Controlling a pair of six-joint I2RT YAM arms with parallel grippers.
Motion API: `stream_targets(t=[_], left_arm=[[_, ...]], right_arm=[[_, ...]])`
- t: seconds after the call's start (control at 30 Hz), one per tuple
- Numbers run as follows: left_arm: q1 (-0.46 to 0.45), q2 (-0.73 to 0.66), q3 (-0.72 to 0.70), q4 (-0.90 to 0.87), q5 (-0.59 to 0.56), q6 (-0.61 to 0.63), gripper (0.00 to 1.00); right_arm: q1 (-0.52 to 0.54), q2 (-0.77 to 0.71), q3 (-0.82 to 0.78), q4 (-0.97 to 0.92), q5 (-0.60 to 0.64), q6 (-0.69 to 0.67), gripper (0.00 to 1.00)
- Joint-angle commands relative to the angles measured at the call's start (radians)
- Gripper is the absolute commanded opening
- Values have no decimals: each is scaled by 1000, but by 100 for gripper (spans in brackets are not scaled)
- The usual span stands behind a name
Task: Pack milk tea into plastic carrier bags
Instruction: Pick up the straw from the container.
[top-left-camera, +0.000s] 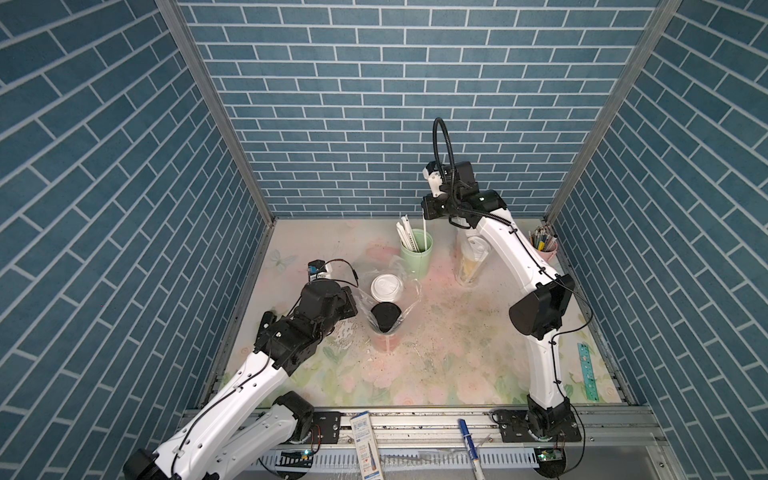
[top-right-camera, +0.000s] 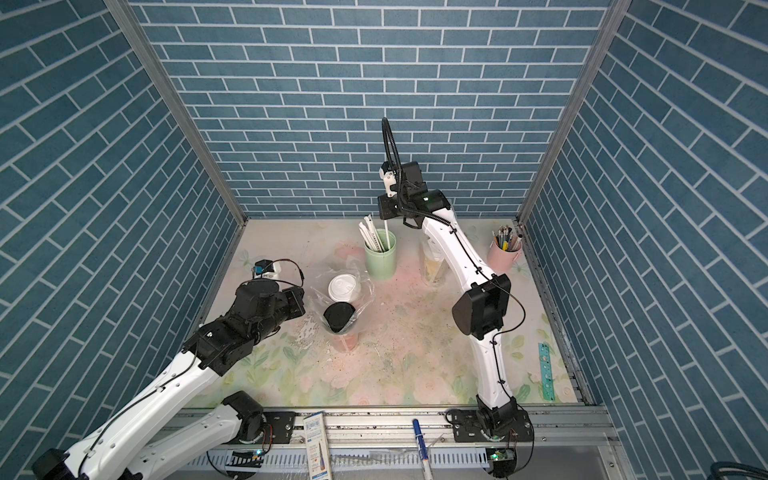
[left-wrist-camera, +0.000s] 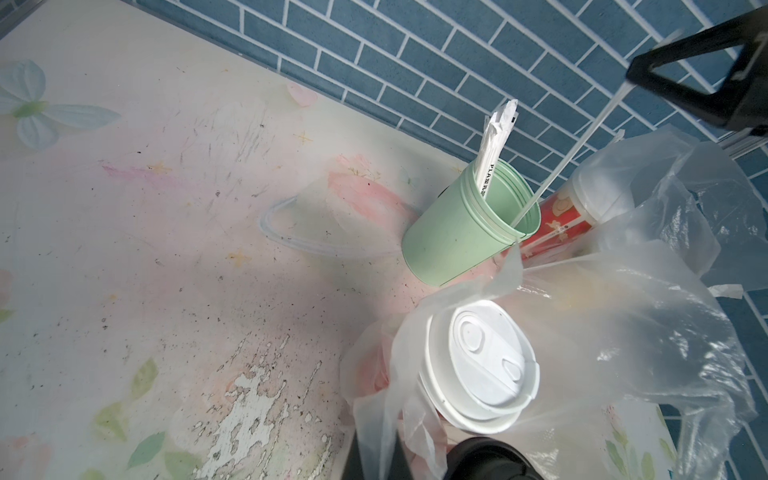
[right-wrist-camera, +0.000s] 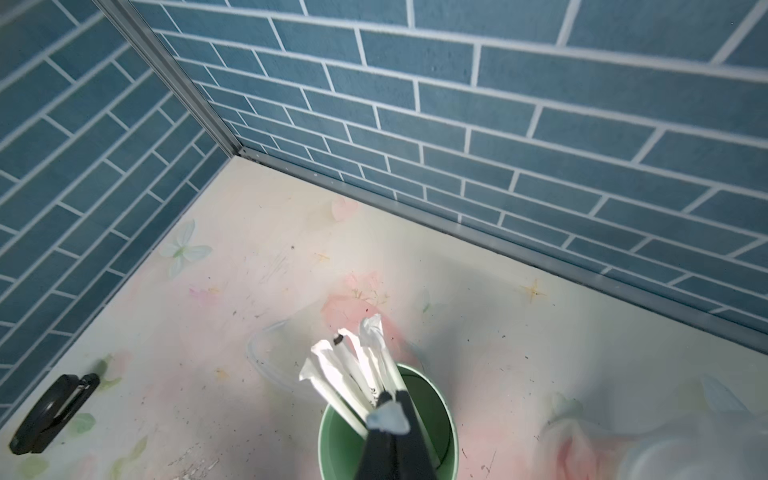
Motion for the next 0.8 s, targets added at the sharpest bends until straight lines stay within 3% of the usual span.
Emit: stream_targets(t=[0.0, 0.3, 0.77], left_arm=[[6, 14, -6, -1, 2, -6, 0], [7, 23, -25, 41, 29, -6, 0], [6, -7, -57, 3, 15, -6, 0]], right_arm=[[1, -37, 21, -59, -30, 38, 0], [2, -44, 77, -129, -22, 45, 0], [33, -223, -16, -62, -23, 7, 0]])
